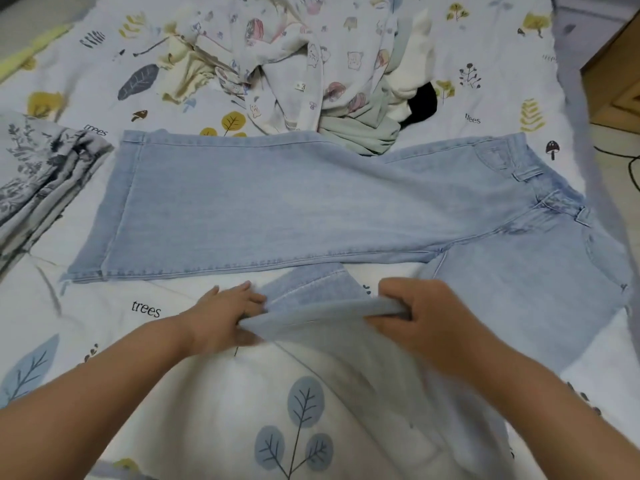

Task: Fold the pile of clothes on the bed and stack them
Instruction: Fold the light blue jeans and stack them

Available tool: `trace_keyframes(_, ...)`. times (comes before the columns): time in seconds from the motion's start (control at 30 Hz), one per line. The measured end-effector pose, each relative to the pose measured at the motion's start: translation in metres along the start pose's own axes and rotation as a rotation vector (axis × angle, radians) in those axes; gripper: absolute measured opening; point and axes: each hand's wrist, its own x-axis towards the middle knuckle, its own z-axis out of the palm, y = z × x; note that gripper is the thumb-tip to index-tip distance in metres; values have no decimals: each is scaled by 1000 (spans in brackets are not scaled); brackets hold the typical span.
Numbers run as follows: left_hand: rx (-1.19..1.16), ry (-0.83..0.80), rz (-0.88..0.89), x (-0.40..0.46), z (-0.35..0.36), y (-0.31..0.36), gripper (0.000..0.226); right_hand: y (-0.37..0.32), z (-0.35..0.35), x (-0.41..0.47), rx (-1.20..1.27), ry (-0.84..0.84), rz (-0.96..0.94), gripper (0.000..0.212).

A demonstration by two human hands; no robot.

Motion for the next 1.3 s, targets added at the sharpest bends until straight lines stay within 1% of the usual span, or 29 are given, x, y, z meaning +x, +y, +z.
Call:
trace_keyframes(0.03,-95,39,23,-4,-8,3,11,-2,-9,1,13,25,3,44)
trace_keyframes(0.07,-211,58,49,-10,-18,6,10,-4,-17,3,35,54,13,44)
trace_keyframes(0.1,-326,55,70,-16,-30,6,23,-4,-26,5,83,87,32,43)
trace_keyframes(0.13,-451,36,103,-23,-43,4,28,-3,-35,7,142,124,53,41)
trace_keyframes(0.23,-764,-30,187,-50,-88,-9,14,-1,-57,20,208,213,87,38)
trace_keyframes(0.33,-886,-67,154,-63,-129,-33,46,2,-63,46,185,254,100,37)
trace_keyframes(0.37,-915,-38,124,-63,-139,-38,54,4,-60,56,158,280,114,37)
trace_keyframes(0.4,-926,27,90,-60,-146,-41,58,7,-54,67,115,310,131,36)
trace_keyframes(0.43,-894,154,32,-52,-148,-44,59,10,-45,78,66,339,154,32)
trace_keyframes(0.47,-853,322,-49,-41,-145,-46,55,13,-35,88,-3,352,190,25)
trace_keyframes(0.5,-829,499,-148,-28,-138,-50,46,15,-23,95,-108,343,240,21)
trace_keyframes(0.53,-813,634,-256,-16,-128,-53,37,18,-9,101,-225,304,283,32)
trace_keyframes(0.57,-785,719,-345,-5,-114,-56,37,21,6,103,-317,259,308,44)
trace_keyframes(0.6,-752,750,-420,3,-98,-59,42,22,21,102,-370,240,303,52)
trace_keyframes(0.67,-743,717,-556,12,-62,-62,52,18,55,94,-413,209,228,57)
trace_keyframes(0.73,-751,668,-658,15,-32,-61,51,11,91,81,-430,85,146,60)
trace_keyframes(0.8,-775,622,-685,18,-9,-56,31,1,124,65,-378,-61,101,64)
trace_keyframes(0.83,-797,604,-687,19,-1,-52,30,-6,138,57,-348,-126,82,68)
trace_keyframes(0.87,-807,601,-687,19,5,-50,35,-13,152,49,-341,-191,67,76)
trace_keyframes(0.9,-816,598,-691,20,9,-48,35,-20,163,44,-342,-254,62,86)
trace_keyframes(0.97,-840,614,-697,20,14,-48,21,-34,181,35,-393,-397,74,114)
trace_keyframes(1.0,-850,631,-709,20,15,-49,20,-41,184,31,-448,-438,68,125)
trace_keyframes(1.03,-862,630,-727,19,15,-52,30,-47,184,30,-496,-435,83,127)
trace_keyframes(1.07,-883,606,-732,18,15,-56,38,-50,186,29,-522,-338,73,112)
trace_keyframes(1.1,-950,573,-707,17,14,-59,40,-50,190,28,-558,-222,31,81)
trace_keyframes(1.13,-1063,530,-672,14,12,-62,37,-49,191,28,-564,-146,-8,54)
trace_keyframes(1.17,-1184,480,-633,11,8,-63,32,-46,191,30,-563,-76,-55,45)
trace_keyframes(1.23,-1294,442,-572,3,2,-66,22,-44,190,32,-471,-71,-48,45)
trace_keyframes(1.3,-1308,517,-499,-9,-7,-71,9,-54,179,33,-416,-114,-6,51)
